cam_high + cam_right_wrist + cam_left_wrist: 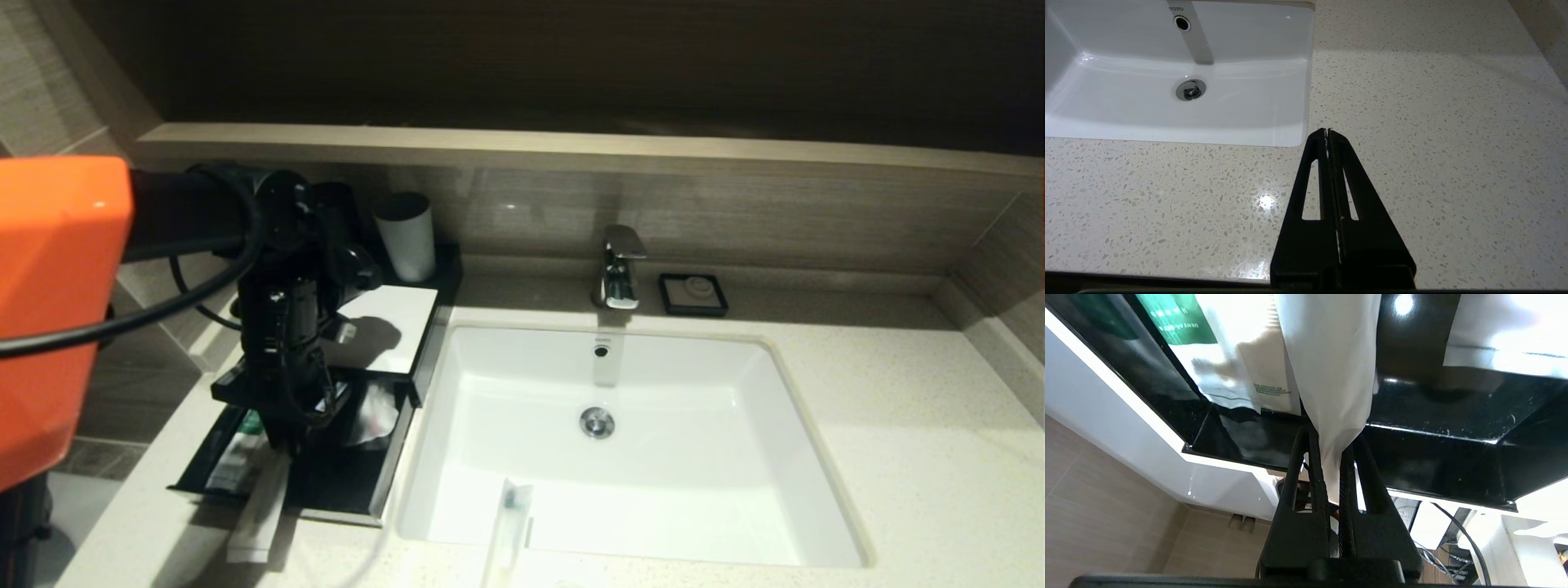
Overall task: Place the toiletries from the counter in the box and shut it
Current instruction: Place the bathroom toiletry into the drawer
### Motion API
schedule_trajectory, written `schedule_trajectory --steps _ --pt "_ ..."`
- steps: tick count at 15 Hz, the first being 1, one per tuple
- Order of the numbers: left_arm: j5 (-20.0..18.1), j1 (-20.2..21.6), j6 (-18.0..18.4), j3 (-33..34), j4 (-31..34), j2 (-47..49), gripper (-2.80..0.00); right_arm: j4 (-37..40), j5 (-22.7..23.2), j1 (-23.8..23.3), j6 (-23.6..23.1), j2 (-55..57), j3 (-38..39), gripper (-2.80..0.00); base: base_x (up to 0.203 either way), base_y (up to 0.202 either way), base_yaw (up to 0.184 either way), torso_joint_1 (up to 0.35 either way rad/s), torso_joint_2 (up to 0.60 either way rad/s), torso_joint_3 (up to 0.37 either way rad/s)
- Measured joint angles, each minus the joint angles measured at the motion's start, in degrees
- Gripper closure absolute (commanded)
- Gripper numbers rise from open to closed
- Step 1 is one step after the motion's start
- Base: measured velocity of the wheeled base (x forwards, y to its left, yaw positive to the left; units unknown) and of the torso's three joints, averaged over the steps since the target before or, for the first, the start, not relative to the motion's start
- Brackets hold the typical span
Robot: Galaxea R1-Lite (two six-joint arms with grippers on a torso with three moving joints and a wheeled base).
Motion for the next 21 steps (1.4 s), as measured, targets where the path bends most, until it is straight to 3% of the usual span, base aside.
schedule_trajectory --steps 21 --pt "0.5 1.8 -0.9 0.0 -7.2 0.3 0.0 0.0 0.0 0.0 0.0 0.0 0.0 0.0 0.0 0.0 0.0 0.0 0.0 0.0"
